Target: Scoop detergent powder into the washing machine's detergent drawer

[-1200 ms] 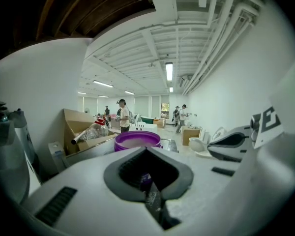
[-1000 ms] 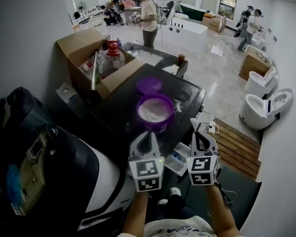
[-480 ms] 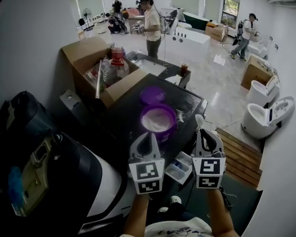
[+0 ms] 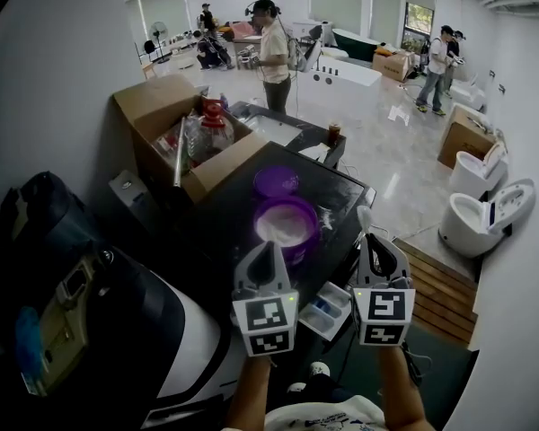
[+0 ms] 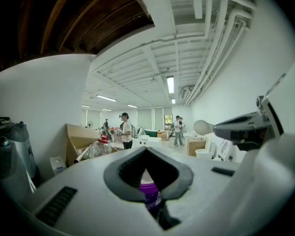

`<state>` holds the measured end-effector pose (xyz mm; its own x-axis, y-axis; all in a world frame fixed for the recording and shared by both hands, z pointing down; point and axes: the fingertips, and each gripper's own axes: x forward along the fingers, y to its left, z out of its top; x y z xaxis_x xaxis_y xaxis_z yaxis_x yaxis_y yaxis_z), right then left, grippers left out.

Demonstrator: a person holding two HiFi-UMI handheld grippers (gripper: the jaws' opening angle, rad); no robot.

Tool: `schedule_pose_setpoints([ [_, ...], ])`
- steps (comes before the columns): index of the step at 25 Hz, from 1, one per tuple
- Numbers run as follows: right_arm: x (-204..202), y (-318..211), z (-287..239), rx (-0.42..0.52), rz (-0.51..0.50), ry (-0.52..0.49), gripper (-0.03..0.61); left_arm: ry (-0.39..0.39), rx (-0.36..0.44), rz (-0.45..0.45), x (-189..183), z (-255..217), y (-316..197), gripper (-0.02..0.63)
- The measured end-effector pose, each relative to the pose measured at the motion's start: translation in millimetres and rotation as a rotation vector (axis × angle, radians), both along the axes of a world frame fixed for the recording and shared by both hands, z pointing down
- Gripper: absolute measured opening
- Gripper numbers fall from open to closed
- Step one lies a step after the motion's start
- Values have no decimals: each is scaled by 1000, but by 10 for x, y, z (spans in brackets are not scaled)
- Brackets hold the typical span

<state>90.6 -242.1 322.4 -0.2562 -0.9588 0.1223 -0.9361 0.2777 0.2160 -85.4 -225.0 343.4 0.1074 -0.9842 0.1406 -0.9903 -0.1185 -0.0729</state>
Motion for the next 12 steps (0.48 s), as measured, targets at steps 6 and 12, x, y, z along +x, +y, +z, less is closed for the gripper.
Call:
schedule_pose_setpoints([
  [6, -10, 47, -114, 26, -4, -17, 20, -6, 16, 1, 14, -73, 34, 2],
  [12, -12, 99, -132, 30, -8, -27, 20, -12, 28, -1, 14, -122, 82, 2],
])
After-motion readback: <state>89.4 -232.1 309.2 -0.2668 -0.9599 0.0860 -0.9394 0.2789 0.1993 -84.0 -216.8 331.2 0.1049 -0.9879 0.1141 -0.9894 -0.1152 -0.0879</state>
